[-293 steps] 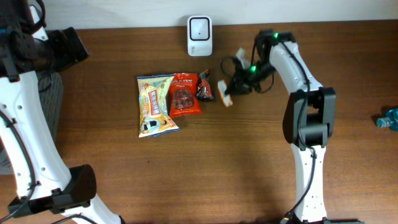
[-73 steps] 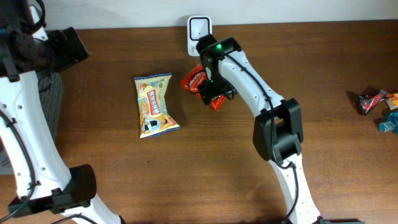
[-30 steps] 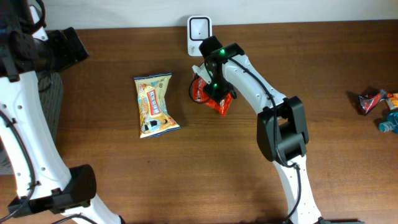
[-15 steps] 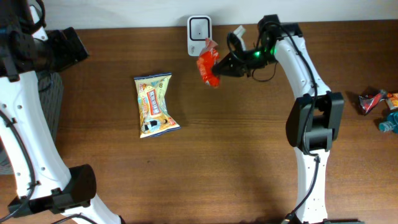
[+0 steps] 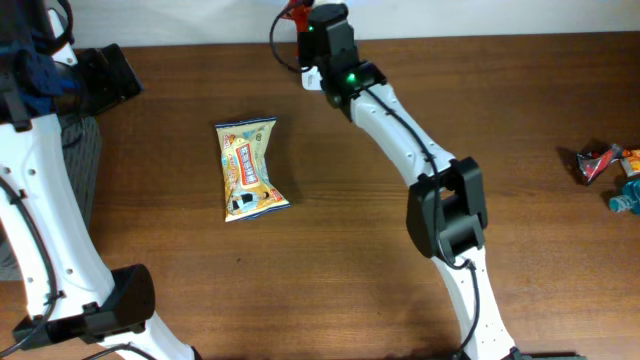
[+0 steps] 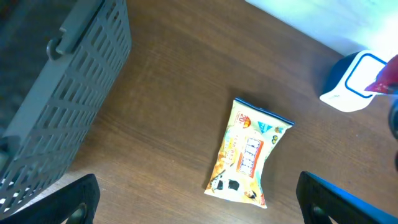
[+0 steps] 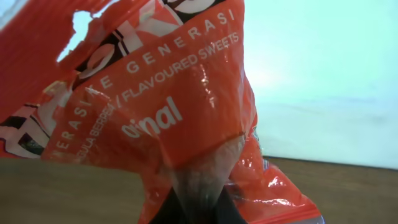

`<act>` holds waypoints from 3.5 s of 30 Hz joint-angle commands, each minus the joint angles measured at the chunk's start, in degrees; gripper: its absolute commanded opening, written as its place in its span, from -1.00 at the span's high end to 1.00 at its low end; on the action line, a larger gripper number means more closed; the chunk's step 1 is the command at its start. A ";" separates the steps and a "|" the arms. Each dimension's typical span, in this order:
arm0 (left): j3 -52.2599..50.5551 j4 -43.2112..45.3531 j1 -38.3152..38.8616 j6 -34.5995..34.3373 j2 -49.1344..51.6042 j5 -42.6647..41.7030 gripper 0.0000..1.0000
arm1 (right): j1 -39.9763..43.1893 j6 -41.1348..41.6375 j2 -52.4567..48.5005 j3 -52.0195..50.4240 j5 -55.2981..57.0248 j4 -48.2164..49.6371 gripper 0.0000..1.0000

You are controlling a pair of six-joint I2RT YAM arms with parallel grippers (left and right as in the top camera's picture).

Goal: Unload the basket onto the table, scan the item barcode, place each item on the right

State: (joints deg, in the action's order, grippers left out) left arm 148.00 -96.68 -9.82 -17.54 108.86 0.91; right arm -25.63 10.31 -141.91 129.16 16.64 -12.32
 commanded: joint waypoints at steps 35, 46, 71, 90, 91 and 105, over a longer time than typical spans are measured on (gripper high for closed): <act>0.22 -0.02 -0.11 0.50 -0.24 0.39 -0.98 | 59.76 11.19 12.85 -12.96 3.28 -48.46 -0.82; 0.22 -0.02 -0.09 0.50 -0.24 0.39 -0.98 | 34.53 -12.28 13.05 -13.05 -59.52 -51.36 -0.96; 0.22 -0.02 -0.09 0.50 -0.24 0.39 -0.98 | -6.88 3.65 6.10 -5.31 -24.55 -53.29 0.92; 0.22 -0.02 -0.09 0.48 -0.24 0.39 -0.99 | -7.93 9.22 4.66 7.93 -18.60 -71.63 0.86; 0.22 -0.02 -0.09 0.48 -0.24 0.39 -0.98 | -7.93 12.85 4.59 3.04 -18.58 -67.78 0.92; 0.22 -0.02 -0.11 0.48 -0.24 0.39 -0.98 | -3.08 0.76 6.05 3.96 -0.96 -69.05 0.92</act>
State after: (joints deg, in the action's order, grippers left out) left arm 147.98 -96.71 -9.78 -17.54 108.86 0.91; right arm -29.17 7.70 -136.70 123.66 13.69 -76.77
